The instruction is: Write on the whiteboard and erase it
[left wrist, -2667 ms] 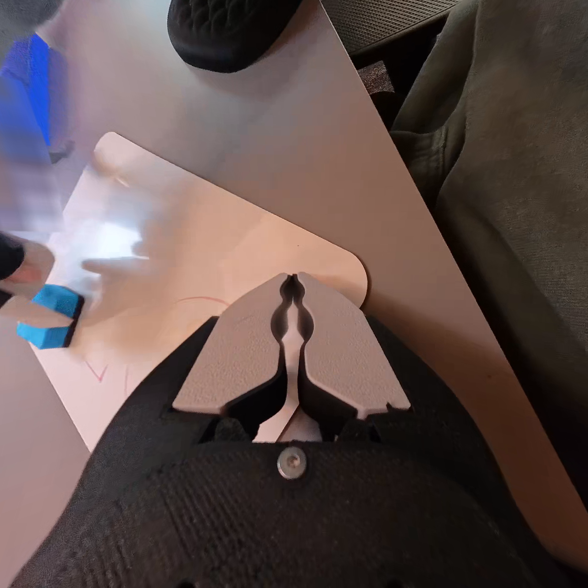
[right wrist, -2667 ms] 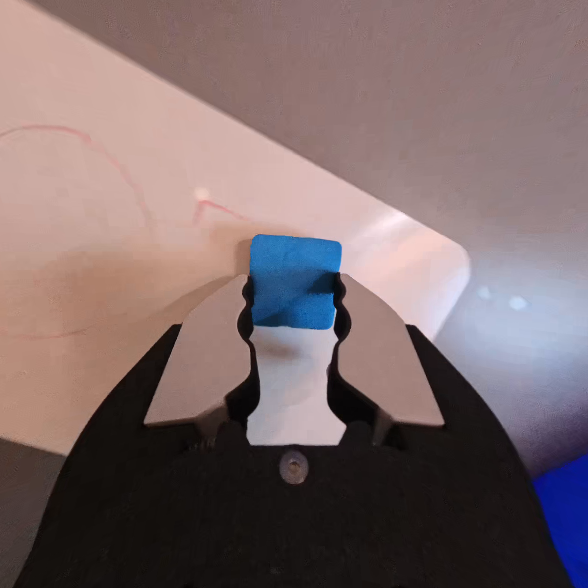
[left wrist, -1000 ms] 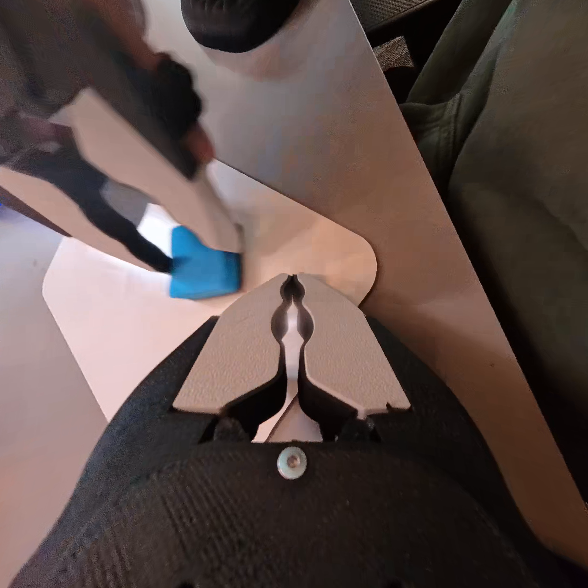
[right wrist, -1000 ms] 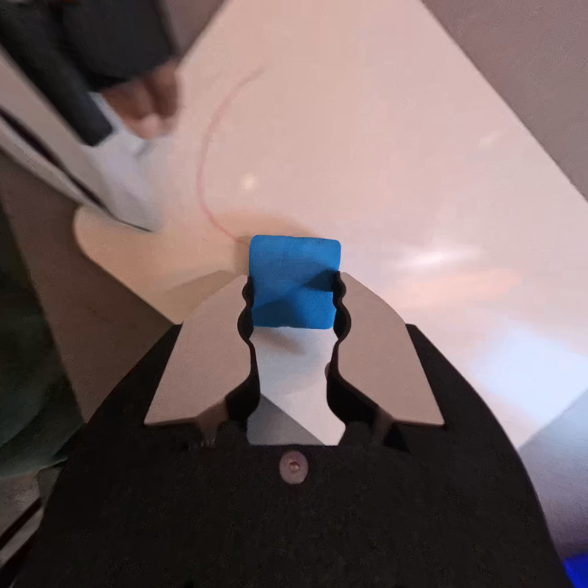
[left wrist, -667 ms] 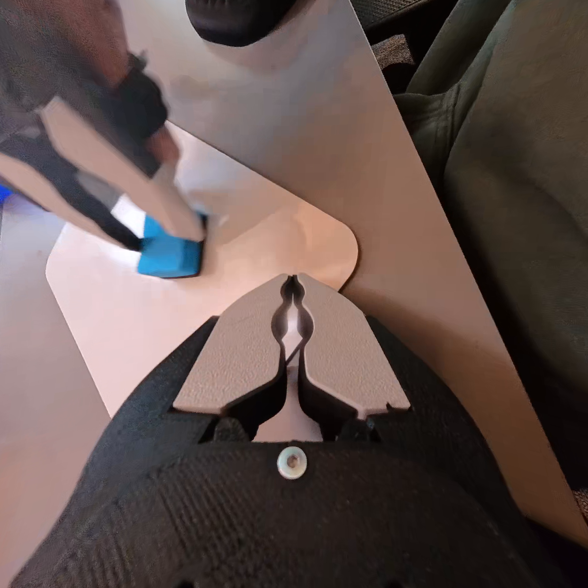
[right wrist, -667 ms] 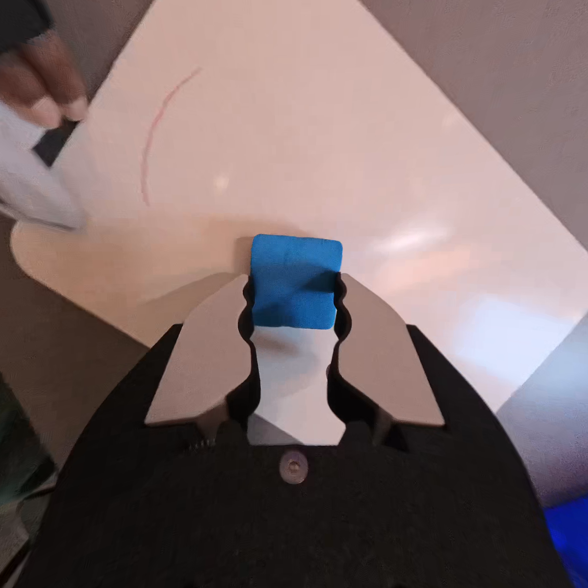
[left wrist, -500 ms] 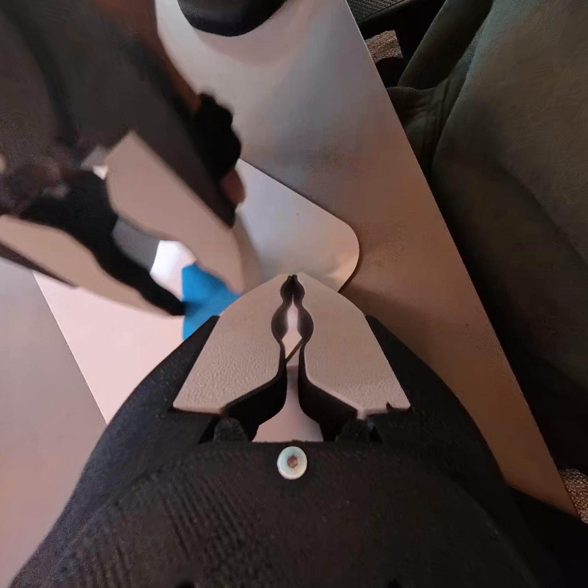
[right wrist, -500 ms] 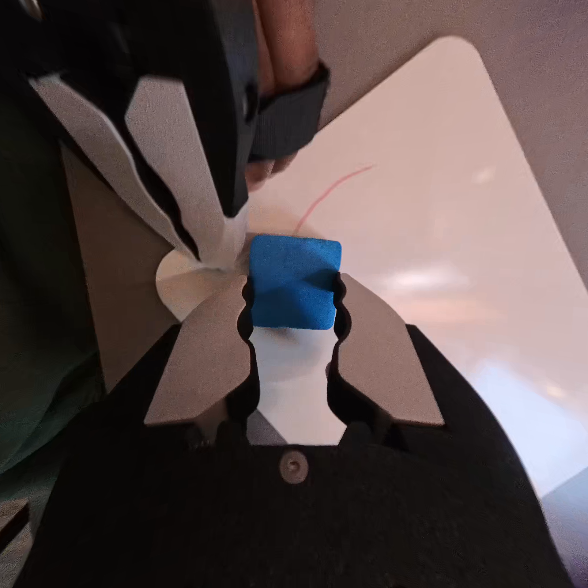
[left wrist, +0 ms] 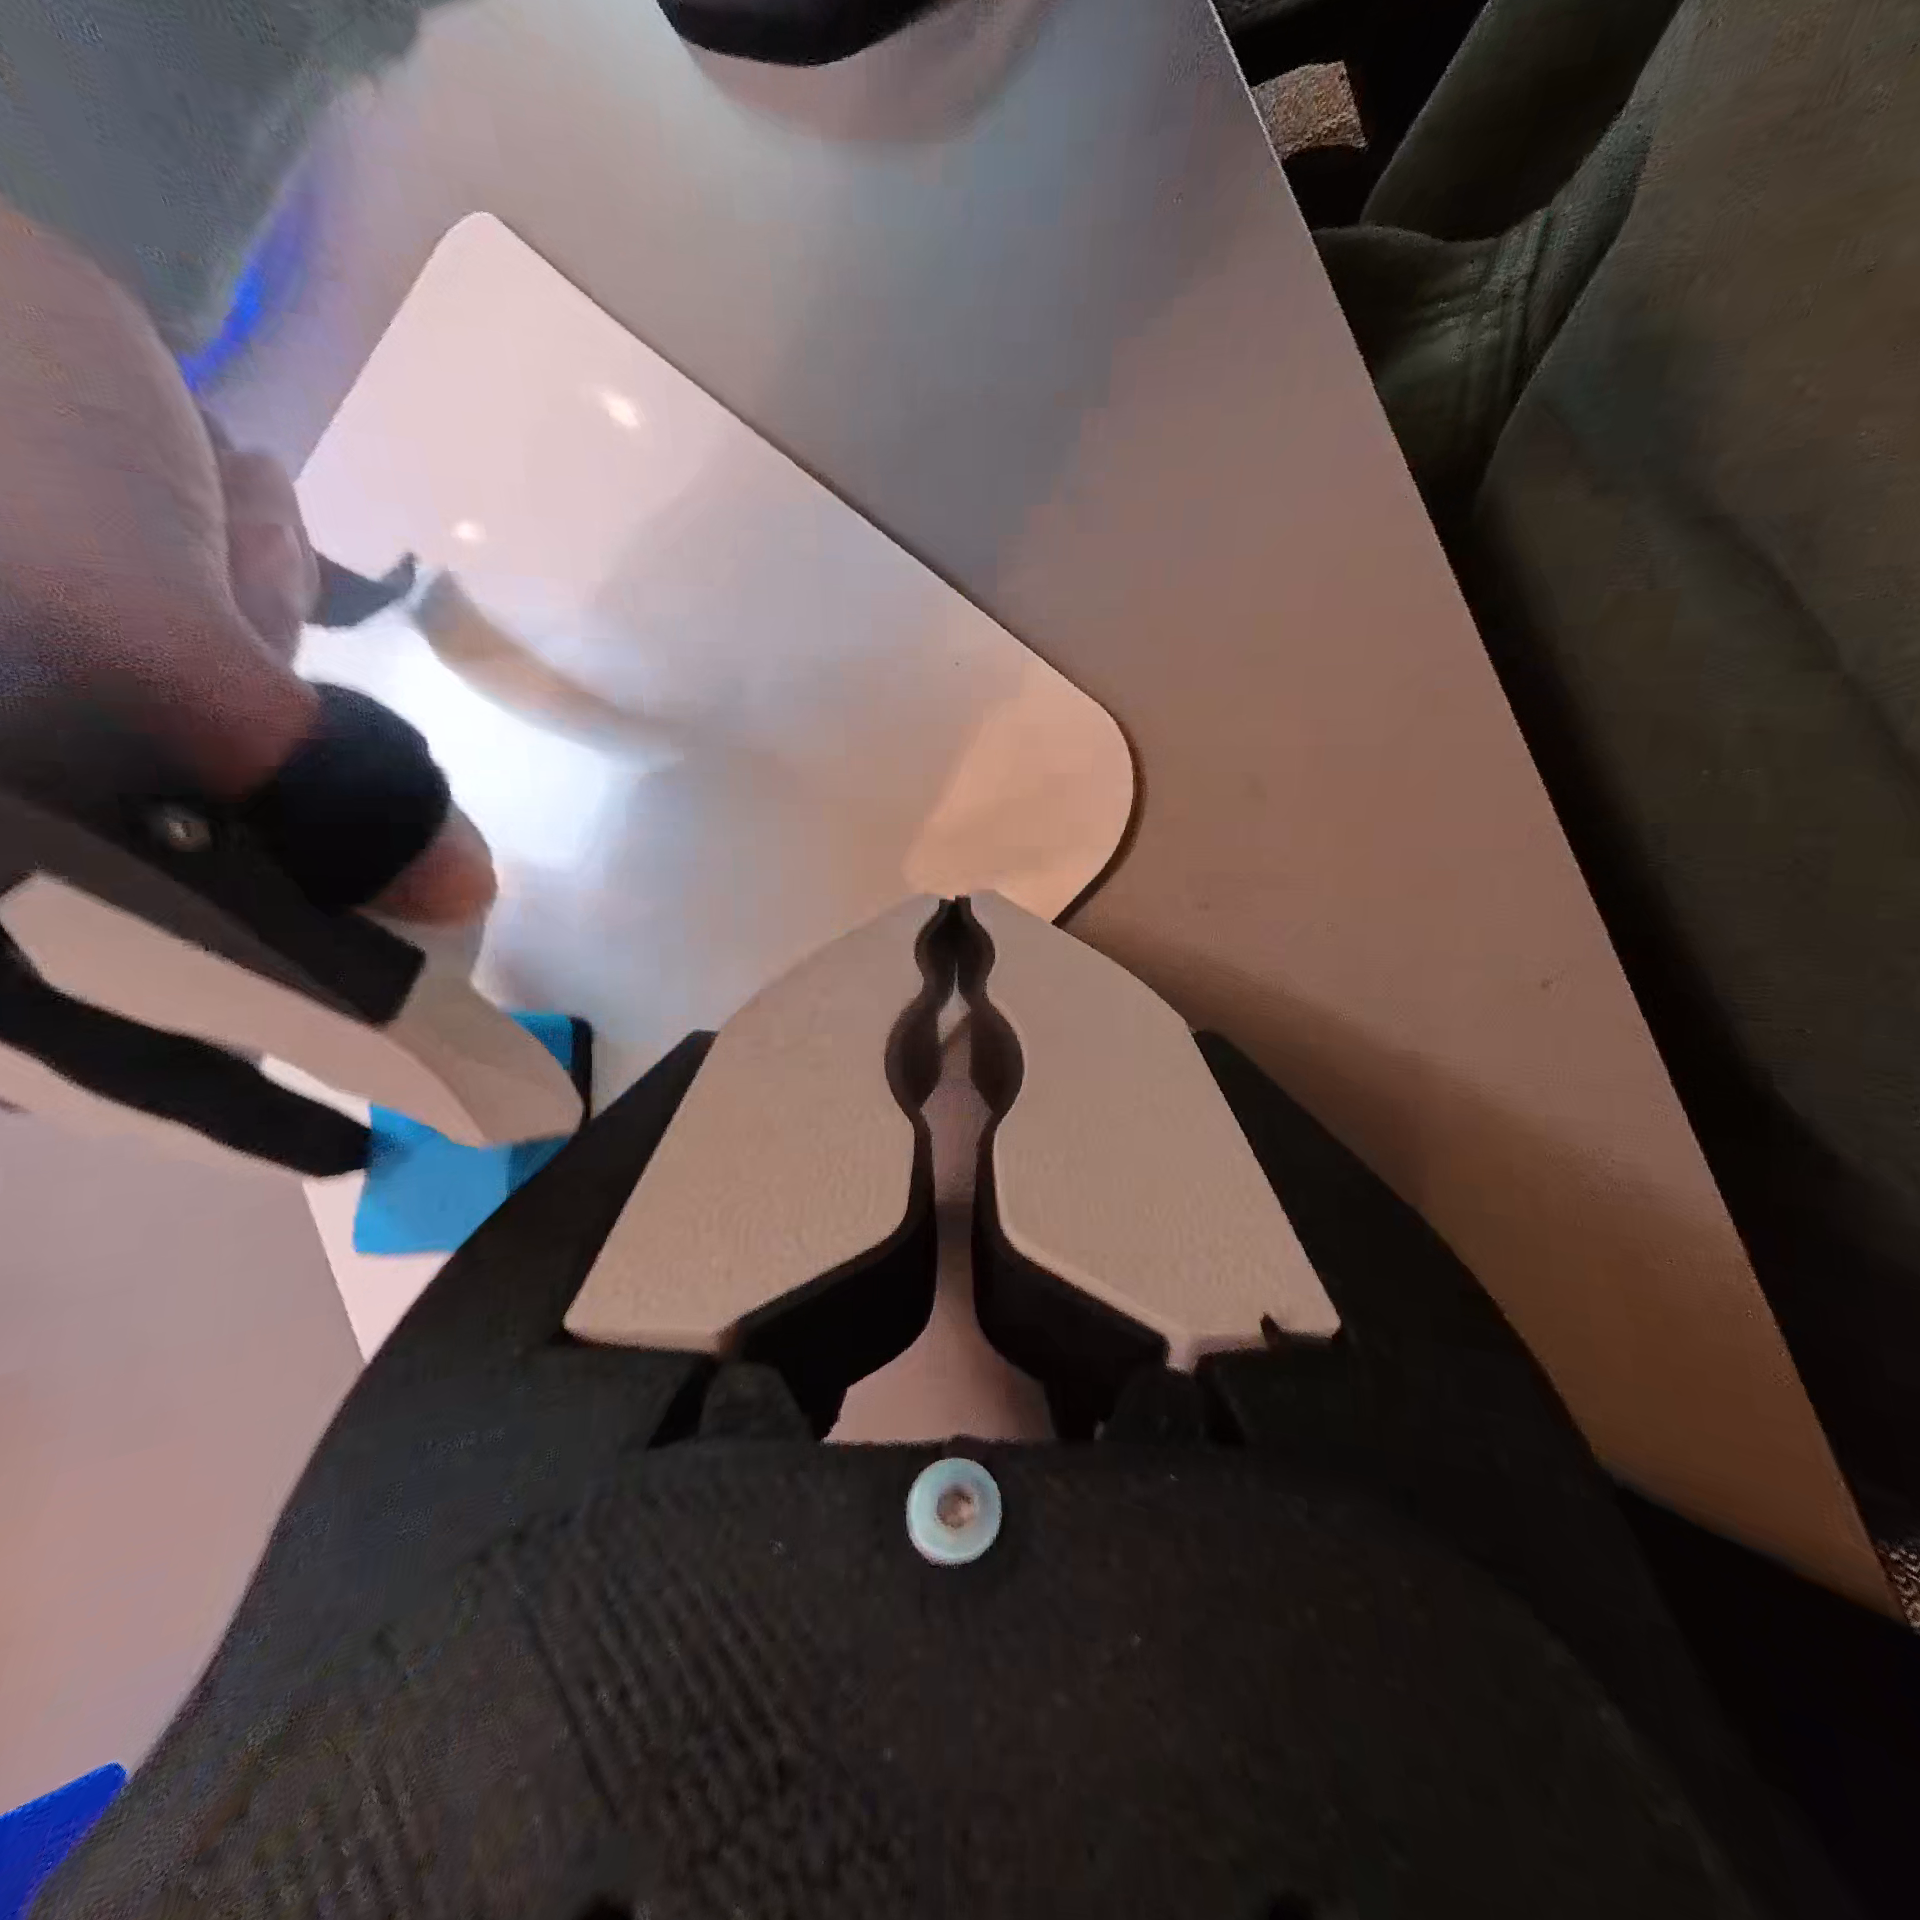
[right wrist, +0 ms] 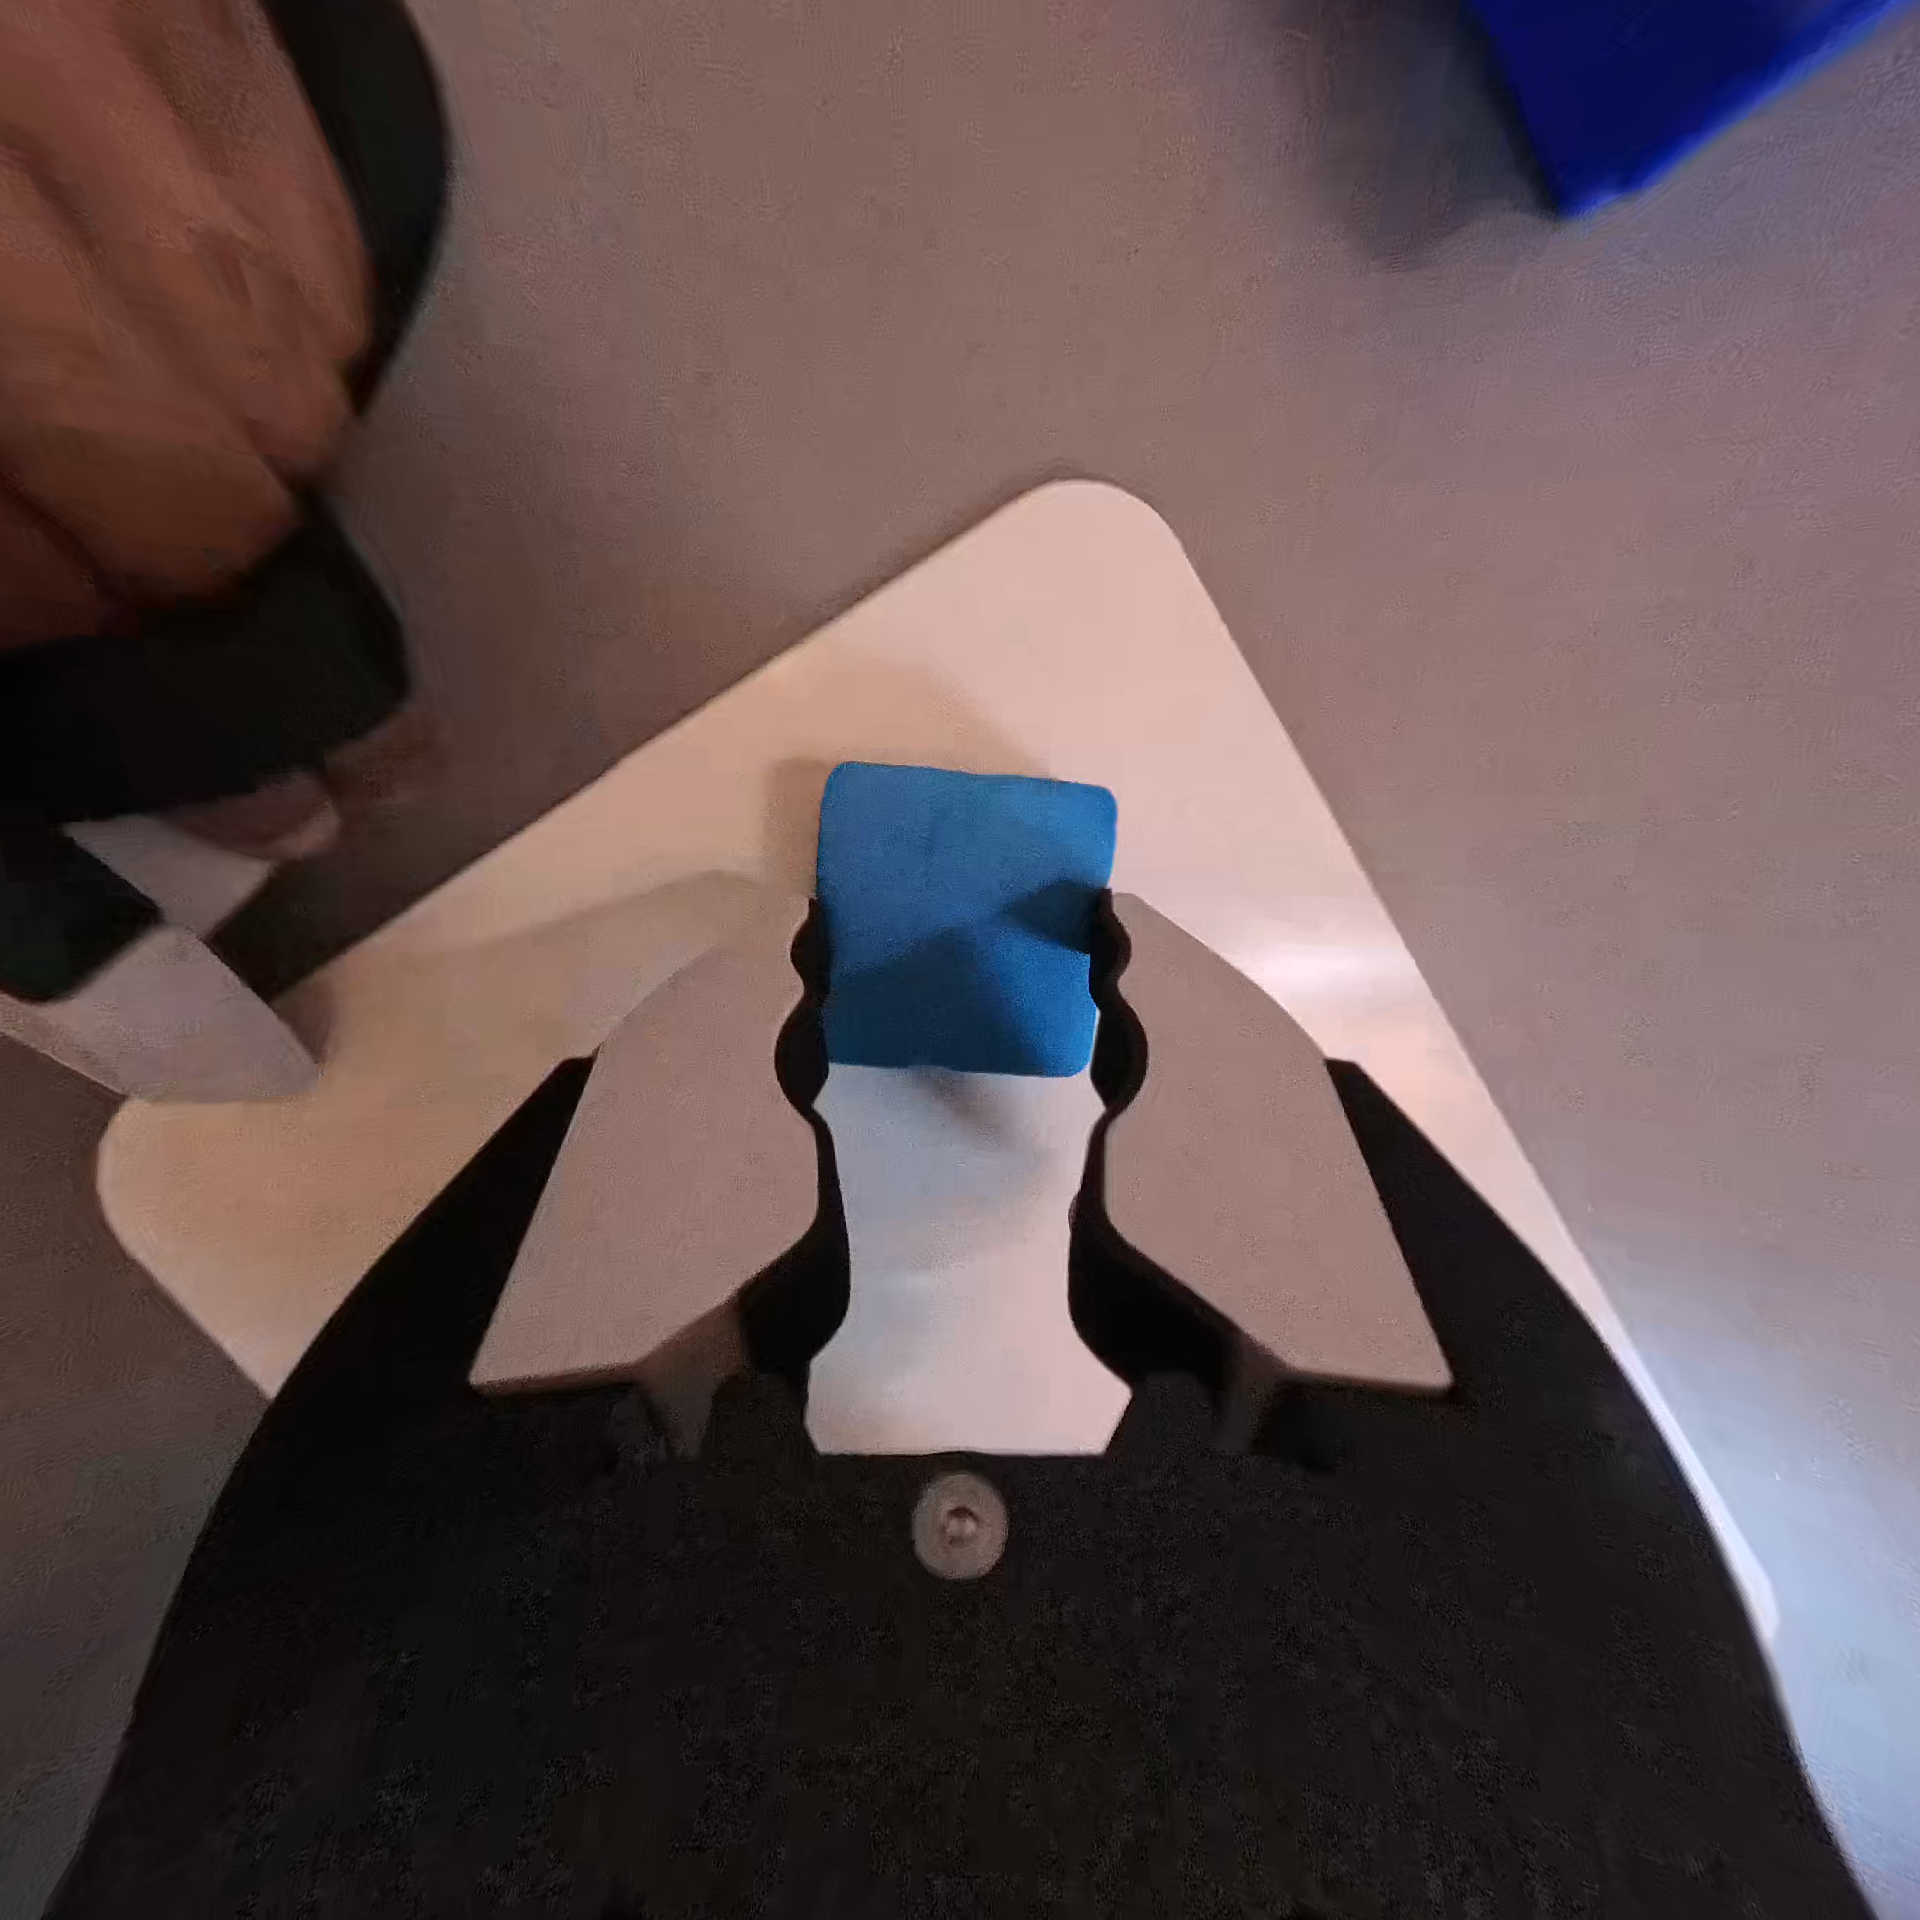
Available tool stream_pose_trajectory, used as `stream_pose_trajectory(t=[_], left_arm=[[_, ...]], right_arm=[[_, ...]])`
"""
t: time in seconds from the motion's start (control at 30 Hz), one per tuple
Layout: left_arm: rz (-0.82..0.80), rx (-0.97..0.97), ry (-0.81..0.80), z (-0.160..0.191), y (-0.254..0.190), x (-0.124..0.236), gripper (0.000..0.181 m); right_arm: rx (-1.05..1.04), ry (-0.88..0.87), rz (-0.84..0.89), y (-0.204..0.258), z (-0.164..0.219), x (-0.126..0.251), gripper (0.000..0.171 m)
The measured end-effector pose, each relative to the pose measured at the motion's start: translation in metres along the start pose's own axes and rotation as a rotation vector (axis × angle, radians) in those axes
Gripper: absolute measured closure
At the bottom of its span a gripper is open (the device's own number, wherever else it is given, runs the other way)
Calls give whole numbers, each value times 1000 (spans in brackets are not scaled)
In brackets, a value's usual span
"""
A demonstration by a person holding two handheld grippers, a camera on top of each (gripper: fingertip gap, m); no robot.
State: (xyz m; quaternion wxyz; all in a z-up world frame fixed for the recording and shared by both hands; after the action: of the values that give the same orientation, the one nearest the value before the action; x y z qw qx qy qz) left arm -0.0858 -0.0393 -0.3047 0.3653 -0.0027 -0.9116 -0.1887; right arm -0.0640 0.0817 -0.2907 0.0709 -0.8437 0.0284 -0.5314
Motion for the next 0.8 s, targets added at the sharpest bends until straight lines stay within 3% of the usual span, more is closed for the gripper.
stream_pose_trajectory(t=[0.1, 0.2, 0.3, 0.4, 0.47, 0.6, 0.7, 0.8], left_arm=[[26, 15, -5, 0, -1, 0, 181], [32, 22, -8, -1, -1, 0, 181], [25, 26, -8, -1, -2, 0, 181], [28, 42, -5, -1, -1, 0, 181], [38, 50, -7, -1, -1, 0, 181], [49, 59, -12, -3, -1, -1, 181], [40, 58, -10, -3, -2, -2, 181], [45, 69, -10, -3, -1, -2, 181]], right_arm=[[11, 57, -72, 20, 11, 10, 122], [81, 63, -103, 47, -12, 3, 122], [-46, -30, 1, 6, -17, -8, 122], [-158, 22, 95, -28, 27, 8, 122], [-128, 29, 9, 1, 37, 18, 122], [29, 12, -38, 49, -5, 6, 122], [-106, -62, 55, -1, -8, -6, 122], [-364, 57, 218, -79, 73, 21, 122]])
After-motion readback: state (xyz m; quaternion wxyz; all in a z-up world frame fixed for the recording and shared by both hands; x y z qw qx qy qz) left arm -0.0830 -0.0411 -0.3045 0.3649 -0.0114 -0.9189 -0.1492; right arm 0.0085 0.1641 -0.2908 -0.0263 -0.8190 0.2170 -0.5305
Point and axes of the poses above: each gripper's, where its closed fingertips meet, x back along the fingers, z out of its underside, y = z × x across the jaws, the point moved 4 cm from there along x, back along the fingers, and after that the axes turned 7 degrees about x, right-handed, at the moved point
